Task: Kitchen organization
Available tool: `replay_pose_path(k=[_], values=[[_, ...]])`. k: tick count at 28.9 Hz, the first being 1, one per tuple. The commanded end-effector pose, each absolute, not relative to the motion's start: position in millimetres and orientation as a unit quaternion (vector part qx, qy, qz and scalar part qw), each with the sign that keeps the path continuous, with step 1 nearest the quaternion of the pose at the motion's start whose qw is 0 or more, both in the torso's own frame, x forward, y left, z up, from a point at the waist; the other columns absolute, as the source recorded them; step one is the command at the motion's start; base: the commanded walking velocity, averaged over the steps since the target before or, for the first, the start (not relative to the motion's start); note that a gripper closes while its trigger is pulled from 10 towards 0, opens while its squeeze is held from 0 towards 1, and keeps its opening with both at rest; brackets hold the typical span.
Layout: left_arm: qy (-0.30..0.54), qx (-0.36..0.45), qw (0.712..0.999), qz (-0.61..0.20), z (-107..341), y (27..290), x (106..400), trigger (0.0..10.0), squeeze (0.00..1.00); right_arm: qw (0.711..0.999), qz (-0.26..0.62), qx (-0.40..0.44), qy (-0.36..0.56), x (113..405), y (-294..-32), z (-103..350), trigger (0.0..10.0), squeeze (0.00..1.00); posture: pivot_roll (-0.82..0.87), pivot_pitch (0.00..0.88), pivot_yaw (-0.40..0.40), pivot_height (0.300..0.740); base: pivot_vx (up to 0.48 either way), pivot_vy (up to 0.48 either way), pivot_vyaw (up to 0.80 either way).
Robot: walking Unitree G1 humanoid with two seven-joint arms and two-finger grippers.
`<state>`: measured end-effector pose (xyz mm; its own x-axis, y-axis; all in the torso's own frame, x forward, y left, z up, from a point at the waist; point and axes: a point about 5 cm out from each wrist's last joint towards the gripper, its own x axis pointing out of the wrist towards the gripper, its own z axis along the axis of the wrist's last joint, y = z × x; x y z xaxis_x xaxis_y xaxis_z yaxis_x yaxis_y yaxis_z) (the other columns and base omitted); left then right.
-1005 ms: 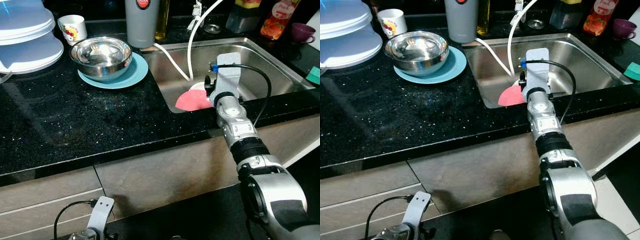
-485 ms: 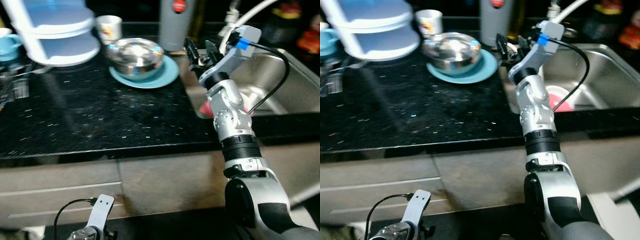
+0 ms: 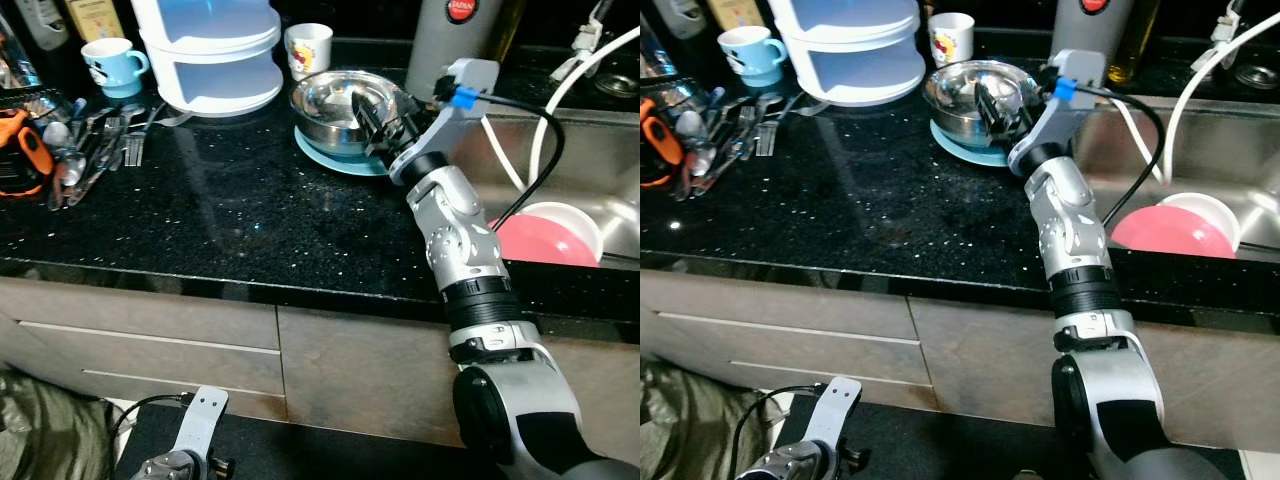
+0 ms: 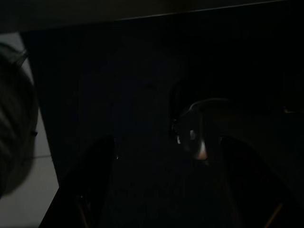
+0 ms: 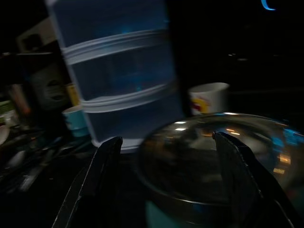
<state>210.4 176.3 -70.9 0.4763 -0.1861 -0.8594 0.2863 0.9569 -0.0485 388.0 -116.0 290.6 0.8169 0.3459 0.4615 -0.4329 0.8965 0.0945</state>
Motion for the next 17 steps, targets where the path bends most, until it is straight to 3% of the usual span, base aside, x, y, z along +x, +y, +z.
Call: replay_pose_path(k=[1,17], values=[[0.505,0.052,0.851,-0.138,-75.6,176.1,202.1,10.0,0.00,0.945,0.219,0.074,-0.229,385.7,-110.7,293.8,10.0,0.00,0.02,0.088,-0.001,0.740,0.000,0.000,0.76],[0.502,0.052,0.853,-0.132,-75.5,178.5,202.0,10.0,0.00,0.950,0.198,0.054,-0.236,387.3,-112.2,297.0,10.0,0.00,0.03,0.079,0.007,0.740,0.000,0.000,0.76]])
